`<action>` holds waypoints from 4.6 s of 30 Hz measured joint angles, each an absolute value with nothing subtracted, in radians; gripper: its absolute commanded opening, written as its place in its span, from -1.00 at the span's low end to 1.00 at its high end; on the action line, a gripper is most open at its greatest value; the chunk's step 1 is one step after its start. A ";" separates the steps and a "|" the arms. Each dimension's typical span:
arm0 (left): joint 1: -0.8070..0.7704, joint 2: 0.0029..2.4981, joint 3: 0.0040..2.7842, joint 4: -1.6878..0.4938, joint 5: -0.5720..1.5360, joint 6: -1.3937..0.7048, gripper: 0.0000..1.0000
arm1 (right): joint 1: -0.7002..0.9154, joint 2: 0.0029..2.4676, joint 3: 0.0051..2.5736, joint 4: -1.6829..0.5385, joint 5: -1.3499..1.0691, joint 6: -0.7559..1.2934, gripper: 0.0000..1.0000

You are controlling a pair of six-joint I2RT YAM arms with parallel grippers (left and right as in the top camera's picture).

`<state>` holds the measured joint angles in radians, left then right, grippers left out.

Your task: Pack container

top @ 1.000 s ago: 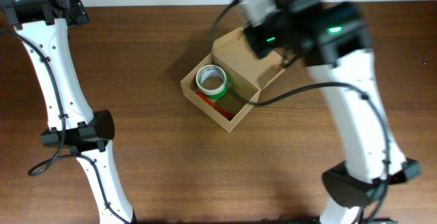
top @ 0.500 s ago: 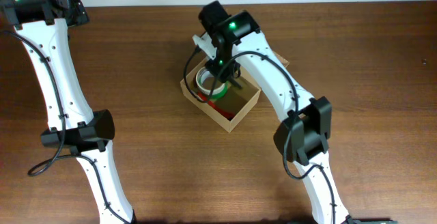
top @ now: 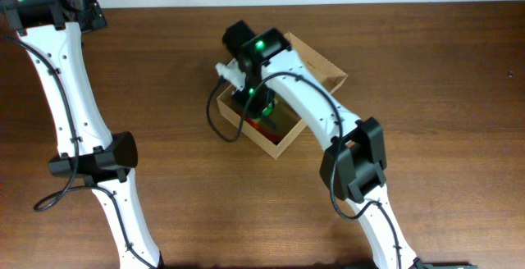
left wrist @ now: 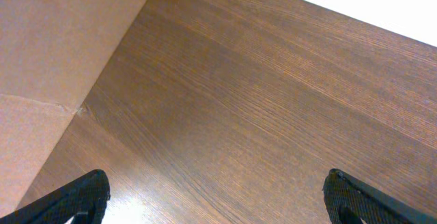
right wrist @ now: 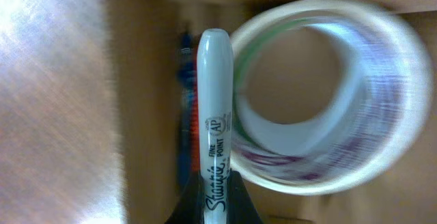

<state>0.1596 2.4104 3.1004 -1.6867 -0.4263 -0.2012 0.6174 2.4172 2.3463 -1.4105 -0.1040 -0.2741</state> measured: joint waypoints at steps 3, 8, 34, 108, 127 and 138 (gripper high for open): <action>0.160 2.410 3.100 -1.687 -0.426 -0.201 1.00 | 0.644 2.417 2.312 -1.410 -0.108 -0.271 -0.92; 0.160 2.410 3.100 -1.687 -0.426 -0.201 0.99 | 0.671 2.418 2.286 -1.398 -0.108 -0.262 -0.92; 0.160 2.410 3.100 -1.687 -0.426 -0.201 1.00 | 0.553 1.969 2.391 -1.452 0.154 -0.203 -0.22; 0.021 2.730 2.502 -1.280 0.761 -0.120 -0.97 | 0.083 2.130 1.630 -0.596 -0.545 0.331 -0.92; -0.001 2.793 2.504 -1.139 1.012 -0.143 -0.97 | 0.078 2.373 1.667 -0.223 -1.012 0.474 -0.93; 0.000 2.794 2.723 -1.248 1.035 -0.147 -0.97 | 0.074 2.373 1.812 -0.278 -1.116 0.498 -0.92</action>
<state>-0.0002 2.7941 2.7228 -1.2484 1.0351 -0.1471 0.0742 2.3726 1.8118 -0.2775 -1.1164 0.4984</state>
